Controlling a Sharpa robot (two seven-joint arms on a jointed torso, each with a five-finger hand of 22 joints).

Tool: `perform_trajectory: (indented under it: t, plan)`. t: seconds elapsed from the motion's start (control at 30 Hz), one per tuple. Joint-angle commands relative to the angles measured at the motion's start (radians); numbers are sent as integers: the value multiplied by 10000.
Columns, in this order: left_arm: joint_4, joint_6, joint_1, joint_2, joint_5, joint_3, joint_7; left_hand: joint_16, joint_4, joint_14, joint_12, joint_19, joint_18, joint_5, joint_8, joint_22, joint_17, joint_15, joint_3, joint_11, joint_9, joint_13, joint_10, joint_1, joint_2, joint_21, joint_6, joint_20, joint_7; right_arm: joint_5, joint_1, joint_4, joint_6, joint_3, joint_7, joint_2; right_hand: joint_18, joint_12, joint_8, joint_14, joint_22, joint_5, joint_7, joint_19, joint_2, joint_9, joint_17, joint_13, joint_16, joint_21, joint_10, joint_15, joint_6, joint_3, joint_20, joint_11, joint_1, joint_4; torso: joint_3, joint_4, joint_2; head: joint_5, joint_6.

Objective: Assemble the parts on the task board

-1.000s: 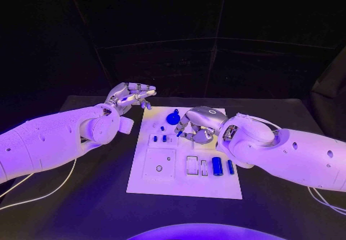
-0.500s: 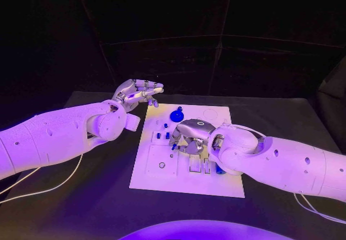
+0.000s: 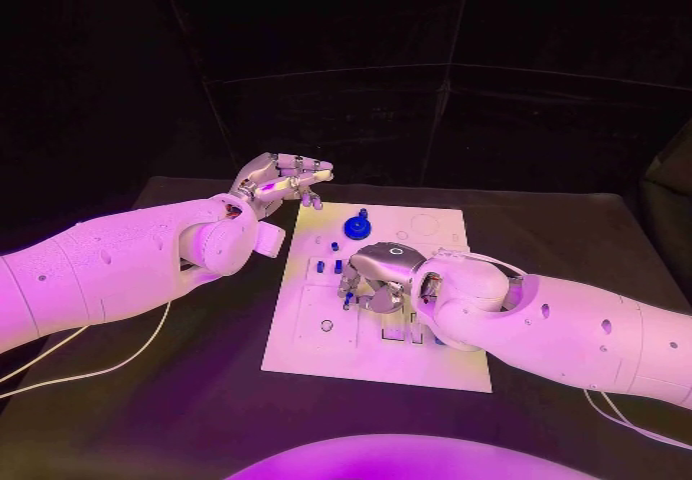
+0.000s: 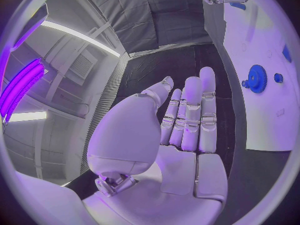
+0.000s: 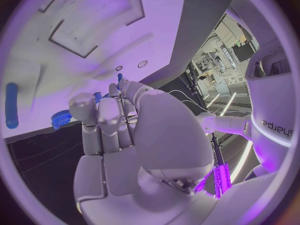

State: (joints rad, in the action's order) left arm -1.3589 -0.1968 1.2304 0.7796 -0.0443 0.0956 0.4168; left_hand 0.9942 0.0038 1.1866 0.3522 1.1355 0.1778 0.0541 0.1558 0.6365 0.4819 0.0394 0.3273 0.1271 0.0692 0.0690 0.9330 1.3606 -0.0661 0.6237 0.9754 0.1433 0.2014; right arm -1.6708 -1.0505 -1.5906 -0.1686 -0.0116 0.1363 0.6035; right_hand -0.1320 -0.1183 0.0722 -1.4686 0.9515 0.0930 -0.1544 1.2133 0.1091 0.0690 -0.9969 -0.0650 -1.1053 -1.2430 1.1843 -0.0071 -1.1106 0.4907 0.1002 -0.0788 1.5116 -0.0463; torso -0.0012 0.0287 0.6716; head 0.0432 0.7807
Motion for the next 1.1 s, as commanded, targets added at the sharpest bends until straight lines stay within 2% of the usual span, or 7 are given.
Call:
perform_trajectory:
  t: [0.03,1.1]
  plan:
    - [-24,123,20,-5,44,-10,50,-59,-35,-43,59,-9,59,20,60,-9,-8,2,-1,31,5,-15,24,63,-39,-45,-24,-46,-15,-276,-3,-20,251,5,56,-39,62,35,-58,-138,12,-1,-36,2,16,-8,-16,-6,-64,-37,-22,58,52,53,34,-79,-121,-14,1,-8,-1,16,38]
    - [12,167,20,-14,44,-10,-15,-62,-34,-45,58,-8,58,20,63,-13,-13,5,-5,35,4,-17,16,55,-44,-50,-34,-46,-11,-698,60,155,851,-4,311,-289,62,33,-54,-139,16,2,-33,1,19,-6,-27,-8,-79,-40,-17,59,50,57,36,-77,-154,-3,1,-6,-9,15,133]
